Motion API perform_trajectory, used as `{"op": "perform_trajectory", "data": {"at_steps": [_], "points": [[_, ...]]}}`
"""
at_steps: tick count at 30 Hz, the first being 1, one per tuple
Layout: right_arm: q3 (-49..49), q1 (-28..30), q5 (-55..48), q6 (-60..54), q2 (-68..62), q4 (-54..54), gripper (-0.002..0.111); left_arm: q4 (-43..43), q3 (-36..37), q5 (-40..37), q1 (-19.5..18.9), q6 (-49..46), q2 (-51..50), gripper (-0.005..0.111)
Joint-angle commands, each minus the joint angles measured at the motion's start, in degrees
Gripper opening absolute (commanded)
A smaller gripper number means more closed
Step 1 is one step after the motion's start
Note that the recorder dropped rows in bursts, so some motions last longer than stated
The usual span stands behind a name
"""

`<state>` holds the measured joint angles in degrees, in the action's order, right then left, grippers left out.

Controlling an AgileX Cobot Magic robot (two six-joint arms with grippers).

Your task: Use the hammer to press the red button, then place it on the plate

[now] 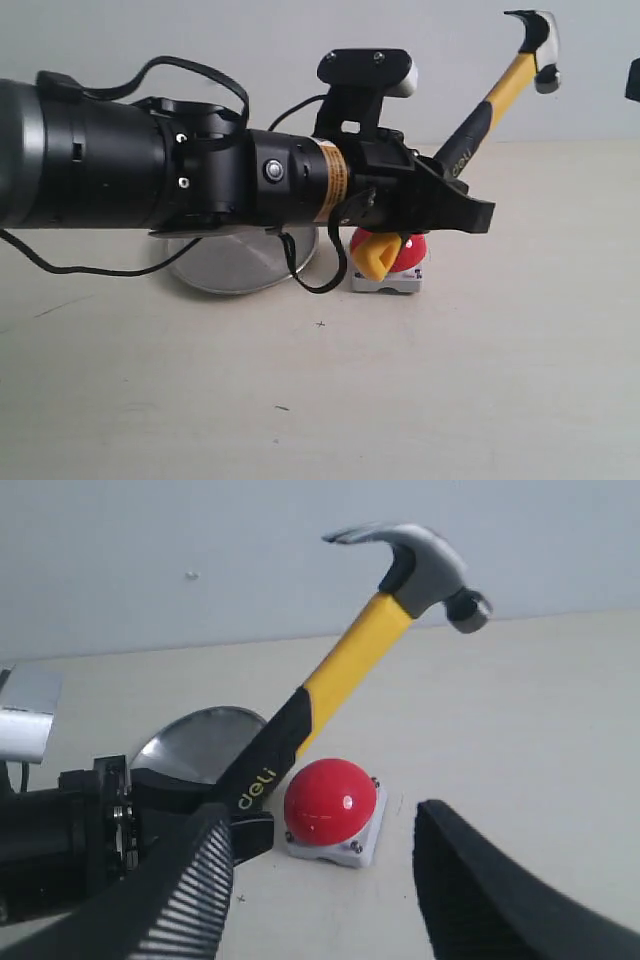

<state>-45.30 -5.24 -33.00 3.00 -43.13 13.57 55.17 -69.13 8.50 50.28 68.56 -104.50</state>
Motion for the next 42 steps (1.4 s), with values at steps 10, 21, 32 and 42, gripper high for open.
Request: {"op": "perform_trajectory", "data": {"at_steps": [10, 21, 32, 42], "points": [[22.51, -0.12, 24.31, -9.22, 22.01, 8.99, 0.0, 0.29, 9.97, -3.74, -0.03, -4.13, 14.59, 0.0], [40.19, -0.12, 47.62, -8.86, 29.47, 3.24, 0.0, 0.29, 15.68, -9.25, -0.03, -8.35, 20.95, 0.0], [42.13, -0.12, 56.85, 18.56, 39.75, -36.8, 0.0, 0.74, 16.48, -8.82, -0.03, -8.57, 20.83, 0.0], [45.3, -0.12, 49.43, 23.15, 43.13, -40.89, 0.0, 0.1, 16.48, -9.29, -0.03, -8.25, 20.73, 0.0]]}}
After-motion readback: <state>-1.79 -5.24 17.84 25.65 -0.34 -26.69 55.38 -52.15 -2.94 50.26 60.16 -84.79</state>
